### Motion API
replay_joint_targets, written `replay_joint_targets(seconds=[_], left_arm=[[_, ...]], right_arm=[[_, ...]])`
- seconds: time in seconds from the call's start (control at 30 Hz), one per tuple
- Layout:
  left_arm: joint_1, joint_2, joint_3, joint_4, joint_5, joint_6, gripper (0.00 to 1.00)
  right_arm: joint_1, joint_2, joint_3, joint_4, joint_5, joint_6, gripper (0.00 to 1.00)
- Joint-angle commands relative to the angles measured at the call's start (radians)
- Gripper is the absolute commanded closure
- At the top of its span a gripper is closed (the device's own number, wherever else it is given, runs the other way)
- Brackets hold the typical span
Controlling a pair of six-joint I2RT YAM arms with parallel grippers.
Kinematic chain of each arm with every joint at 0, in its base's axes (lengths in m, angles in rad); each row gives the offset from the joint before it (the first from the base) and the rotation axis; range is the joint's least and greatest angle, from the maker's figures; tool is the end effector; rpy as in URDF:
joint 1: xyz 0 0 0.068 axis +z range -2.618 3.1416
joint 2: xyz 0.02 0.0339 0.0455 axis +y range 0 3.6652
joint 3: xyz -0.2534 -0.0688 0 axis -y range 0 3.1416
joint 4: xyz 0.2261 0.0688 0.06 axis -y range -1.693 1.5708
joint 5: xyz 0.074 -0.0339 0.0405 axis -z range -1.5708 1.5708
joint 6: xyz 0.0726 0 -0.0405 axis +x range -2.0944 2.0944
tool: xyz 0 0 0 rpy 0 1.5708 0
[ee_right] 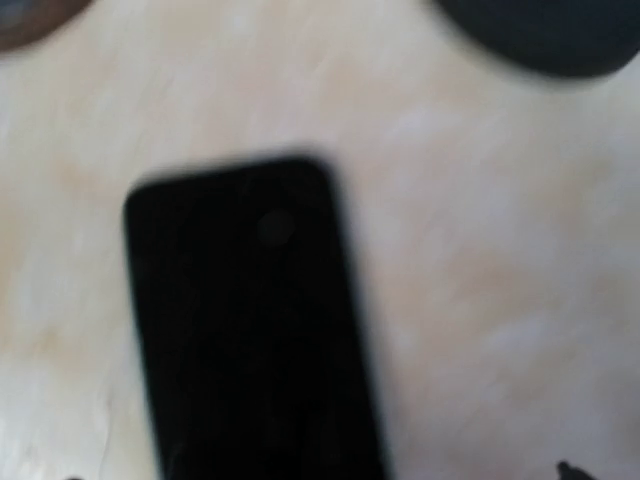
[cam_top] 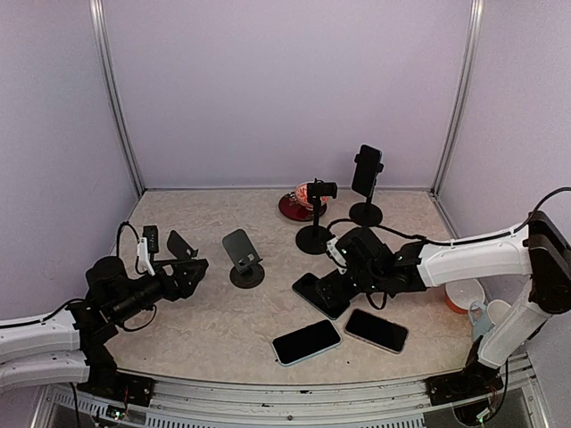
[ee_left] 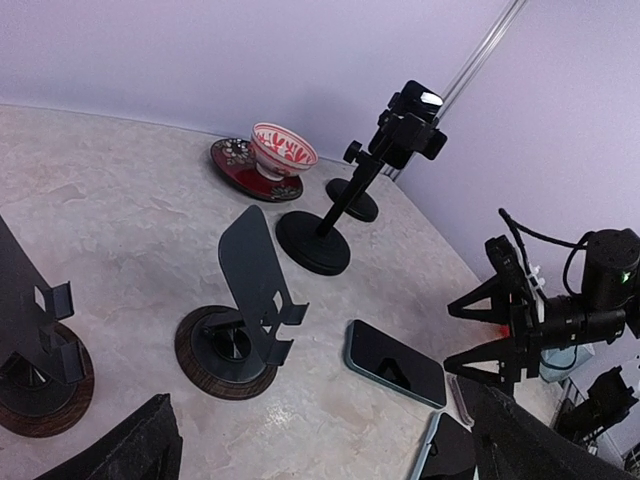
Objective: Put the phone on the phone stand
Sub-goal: Pick up the phone stand at the center of the board.
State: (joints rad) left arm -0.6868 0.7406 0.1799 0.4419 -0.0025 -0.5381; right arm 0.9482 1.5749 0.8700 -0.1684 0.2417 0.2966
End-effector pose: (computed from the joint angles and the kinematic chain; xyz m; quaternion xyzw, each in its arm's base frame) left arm 0.1563 -0.1279 0.1977 0.0547 0.7458 -0.3809 0.5438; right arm 0.2036 0.2538 0.1554 -0.2596 0.8971 0.1057 0.3417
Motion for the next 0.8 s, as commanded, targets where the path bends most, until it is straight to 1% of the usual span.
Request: replay_joint_targets(seconds=[0.0,0.1,0.2,0.37,0.5,0.6,0.67,0.77], left_arm=[[-0.014,0.005,0.006,0.048,0.004,-0.008,0.01],[-0.024,0.017,0.011,0.047,0.017,-0.03,0.01],[-0.049,0.011,0.011,0.044,0.002,-0.024,0.01],[-0.066,-0.018,0.021,0.008,-0.015,-0.033,0.01],[-0.077,-0.046,0.026,-0.026,-0.036,-0.024,0.01],[-0.078,-0.071,0.04,-0.069,-0.037,-0.023,0.01],[-0.079,-0.098,0.039,-0.086,-0.04,-0.018,0.01],[-0.079,-0.124,0.036,-0.114,-0.067,-0.006,0.01]], right_arm=[[-0.036,-0.078,0.071,0.041,0.164,-0.033,0.0],[-0.115,-0.114,0.107,0.088,0.164,-0.045,0.01],[-0.207,-0.102,0.17,0.113,0.139,-0.078,0.05],[-0.331,0.046,0.419,0.023,0.068,-0.108,0.12],[-0.363,0.175,0.619,-0.059,-0.04,-0.142,0.15],[-0.367,0.261,0.74,-0.149,-0.082,-0.14,0.17],[-0.367,0.285,0.764,-0.164,-0.102,-0.132,0.18],[-0.368,0.287,0.74,-0.132,-0.126,-0.115,0.2]])
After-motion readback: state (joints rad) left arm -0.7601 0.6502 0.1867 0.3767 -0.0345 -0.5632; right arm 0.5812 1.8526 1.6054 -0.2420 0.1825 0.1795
